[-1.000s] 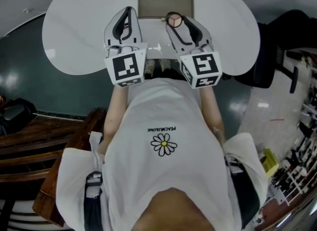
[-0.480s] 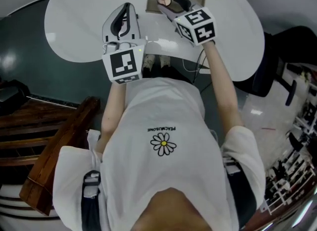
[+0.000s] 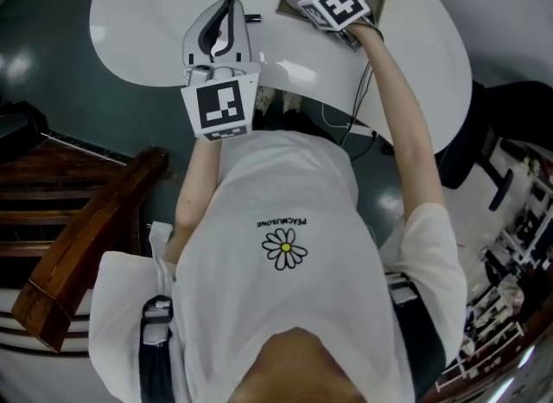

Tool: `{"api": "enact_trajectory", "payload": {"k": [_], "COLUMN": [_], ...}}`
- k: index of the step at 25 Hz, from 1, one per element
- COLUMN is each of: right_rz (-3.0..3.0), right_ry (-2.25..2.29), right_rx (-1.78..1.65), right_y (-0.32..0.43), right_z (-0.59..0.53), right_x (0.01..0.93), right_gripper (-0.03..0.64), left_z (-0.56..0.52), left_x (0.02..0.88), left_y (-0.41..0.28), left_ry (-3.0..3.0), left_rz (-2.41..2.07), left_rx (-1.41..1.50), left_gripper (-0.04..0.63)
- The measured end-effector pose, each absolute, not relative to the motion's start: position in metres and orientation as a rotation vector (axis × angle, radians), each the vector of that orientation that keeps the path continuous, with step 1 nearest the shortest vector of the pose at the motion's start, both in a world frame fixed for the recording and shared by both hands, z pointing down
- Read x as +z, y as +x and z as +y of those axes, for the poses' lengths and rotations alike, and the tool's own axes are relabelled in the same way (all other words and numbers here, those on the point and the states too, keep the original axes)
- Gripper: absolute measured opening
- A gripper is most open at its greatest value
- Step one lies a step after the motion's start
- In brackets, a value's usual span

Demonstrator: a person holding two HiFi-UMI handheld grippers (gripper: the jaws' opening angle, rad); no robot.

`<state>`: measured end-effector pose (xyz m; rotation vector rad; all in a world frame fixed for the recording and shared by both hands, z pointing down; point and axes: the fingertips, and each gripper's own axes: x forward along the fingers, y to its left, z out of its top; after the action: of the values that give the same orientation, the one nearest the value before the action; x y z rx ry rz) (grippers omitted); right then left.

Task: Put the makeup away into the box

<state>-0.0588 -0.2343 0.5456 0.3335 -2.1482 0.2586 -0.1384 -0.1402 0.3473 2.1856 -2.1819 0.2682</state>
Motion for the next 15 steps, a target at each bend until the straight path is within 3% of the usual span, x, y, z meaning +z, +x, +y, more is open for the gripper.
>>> {"api": "enact_trajectory", "payload": {"k": [15], "right_rz": [-2.085], "right_ry": [0.265], "right_rx": [0.259], "right_y": [-0.0532], "right_z": [-0.2276], "right_x": [0.5535], "right_gripper": [0.219], "left_z": [-0.1394], "left_x": [0.3512], "left_y": [-0.1385], "left_ry": [2.161], "left_rz": [-2.190], "left_rx": [0.259], "left_gripper": [0.018]}}
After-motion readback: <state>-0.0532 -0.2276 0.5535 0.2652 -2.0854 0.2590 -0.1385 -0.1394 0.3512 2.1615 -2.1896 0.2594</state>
